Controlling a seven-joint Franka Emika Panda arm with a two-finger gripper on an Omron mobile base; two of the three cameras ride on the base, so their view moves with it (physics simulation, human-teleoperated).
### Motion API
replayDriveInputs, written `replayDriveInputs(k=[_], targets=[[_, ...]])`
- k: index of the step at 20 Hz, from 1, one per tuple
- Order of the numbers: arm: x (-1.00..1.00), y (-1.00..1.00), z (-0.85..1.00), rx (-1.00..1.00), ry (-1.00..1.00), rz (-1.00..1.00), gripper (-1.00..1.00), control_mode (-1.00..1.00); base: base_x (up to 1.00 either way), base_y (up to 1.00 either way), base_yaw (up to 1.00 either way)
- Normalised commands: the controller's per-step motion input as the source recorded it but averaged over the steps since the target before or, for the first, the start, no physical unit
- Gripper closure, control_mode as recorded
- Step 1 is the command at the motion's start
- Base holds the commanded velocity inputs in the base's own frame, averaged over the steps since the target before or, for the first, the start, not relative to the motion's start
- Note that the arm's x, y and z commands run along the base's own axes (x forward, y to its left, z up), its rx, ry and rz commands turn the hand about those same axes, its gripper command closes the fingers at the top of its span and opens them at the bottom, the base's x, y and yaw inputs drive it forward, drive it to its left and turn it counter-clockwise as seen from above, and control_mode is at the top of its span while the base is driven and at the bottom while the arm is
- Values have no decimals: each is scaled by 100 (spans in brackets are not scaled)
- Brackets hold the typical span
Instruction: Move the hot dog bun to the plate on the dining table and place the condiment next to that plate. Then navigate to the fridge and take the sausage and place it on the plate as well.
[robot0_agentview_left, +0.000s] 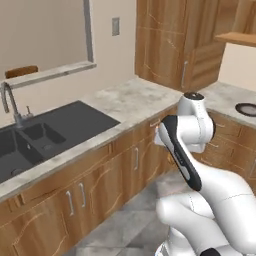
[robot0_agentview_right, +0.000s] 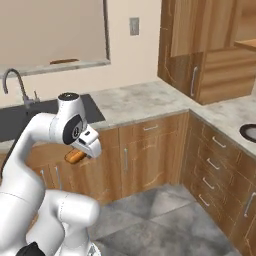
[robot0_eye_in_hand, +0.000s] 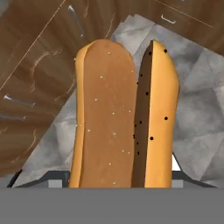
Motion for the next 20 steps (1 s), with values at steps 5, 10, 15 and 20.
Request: replayDriveInputs(k=[5, 10, 15, 20], targets=[[0, 0, 0, 0, 0, 0, 100, 100, -84, 100, 30], [0, 0, 0, 0, 0, 0, 100, 100, -72, 100, 28], [0, 0, 0, 0, 0, 0, 100, 100, -69, 100, 28], [0, 0, 0, 0, 0, 0, 100, 100, -55, 100, 31]])
